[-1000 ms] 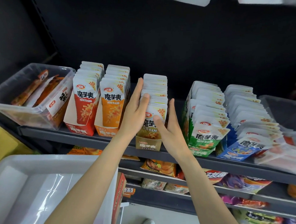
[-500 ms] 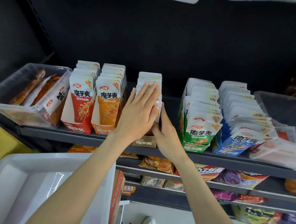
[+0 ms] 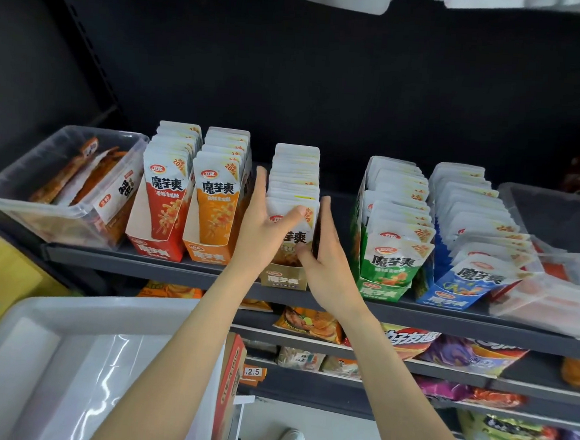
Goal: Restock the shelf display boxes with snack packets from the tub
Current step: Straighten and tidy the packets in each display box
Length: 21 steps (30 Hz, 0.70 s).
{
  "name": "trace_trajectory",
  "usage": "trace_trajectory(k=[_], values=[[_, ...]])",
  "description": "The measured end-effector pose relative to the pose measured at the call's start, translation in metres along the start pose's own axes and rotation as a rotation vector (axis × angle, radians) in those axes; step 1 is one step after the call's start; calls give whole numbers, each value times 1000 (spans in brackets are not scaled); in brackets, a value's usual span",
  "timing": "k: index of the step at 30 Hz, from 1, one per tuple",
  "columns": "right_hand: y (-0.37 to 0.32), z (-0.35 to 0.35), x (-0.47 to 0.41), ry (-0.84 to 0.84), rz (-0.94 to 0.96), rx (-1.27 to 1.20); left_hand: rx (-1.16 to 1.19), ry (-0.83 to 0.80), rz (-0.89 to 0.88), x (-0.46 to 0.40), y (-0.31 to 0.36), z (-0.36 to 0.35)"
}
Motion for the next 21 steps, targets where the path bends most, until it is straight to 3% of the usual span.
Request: trace_trajectory(k=[10, 21], values=[[-18, -2, -2, -14, 81, 50, 100, -25, 49, 2, -4, 4], [10, -7, 7, -130, -89, 77, 94, 5, 66, 16, -20, 16]])
Point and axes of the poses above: each hand's wrist, its own x-axis away from the middle knuckle, its own z-axis out of the back of the hand, y = z × x, the point moved 10 cm from there along -x, towards the middle knuckle, and after that the axes turned 1 degree about -x, right-handed, at the moved point
